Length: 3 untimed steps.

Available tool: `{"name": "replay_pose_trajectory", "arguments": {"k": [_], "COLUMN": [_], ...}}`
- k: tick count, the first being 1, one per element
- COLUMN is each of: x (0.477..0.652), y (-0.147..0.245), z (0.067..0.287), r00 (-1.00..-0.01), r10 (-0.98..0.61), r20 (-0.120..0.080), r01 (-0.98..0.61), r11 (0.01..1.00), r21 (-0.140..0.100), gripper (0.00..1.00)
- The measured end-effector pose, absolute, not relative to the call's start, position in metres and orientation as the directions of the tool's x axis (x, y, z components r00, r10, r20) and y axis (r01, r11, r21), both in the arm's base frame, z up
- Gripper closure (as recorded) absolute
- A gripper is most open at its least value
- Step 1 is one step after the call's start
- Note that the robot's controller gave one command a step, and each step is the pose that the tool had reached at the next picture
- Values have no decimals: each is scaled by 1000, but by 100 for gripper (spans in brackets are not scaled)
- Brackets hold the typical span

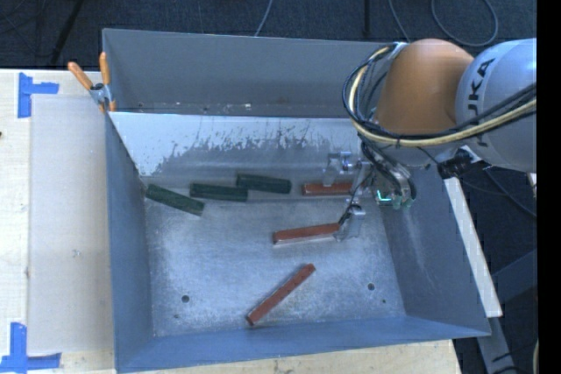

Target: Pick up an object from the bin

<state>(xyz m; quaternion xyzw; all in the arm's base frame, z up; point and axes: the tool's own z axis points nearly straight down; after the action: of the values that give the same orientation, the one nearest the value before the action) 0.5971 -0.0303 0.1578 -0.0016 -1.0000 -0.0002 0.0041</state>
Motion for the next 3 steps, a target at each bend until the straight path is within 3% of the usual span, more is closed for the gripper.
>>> {"name": "replay_pose_trajectory", "arguments": {"k": [1, 2, 3], "x": [590, 562, 534], "y": [-62, -96, -73], "z": [65, 69, 69], "r00": [-1000, -938, -932], "r10": [-8, -348, -361], "r20": [9, 4, 5], "r01": [-8, -348, -361], "r11": [1000, 938, 932], "r21": [0, 1, 4], "gripper": [0, 0, 0]}}
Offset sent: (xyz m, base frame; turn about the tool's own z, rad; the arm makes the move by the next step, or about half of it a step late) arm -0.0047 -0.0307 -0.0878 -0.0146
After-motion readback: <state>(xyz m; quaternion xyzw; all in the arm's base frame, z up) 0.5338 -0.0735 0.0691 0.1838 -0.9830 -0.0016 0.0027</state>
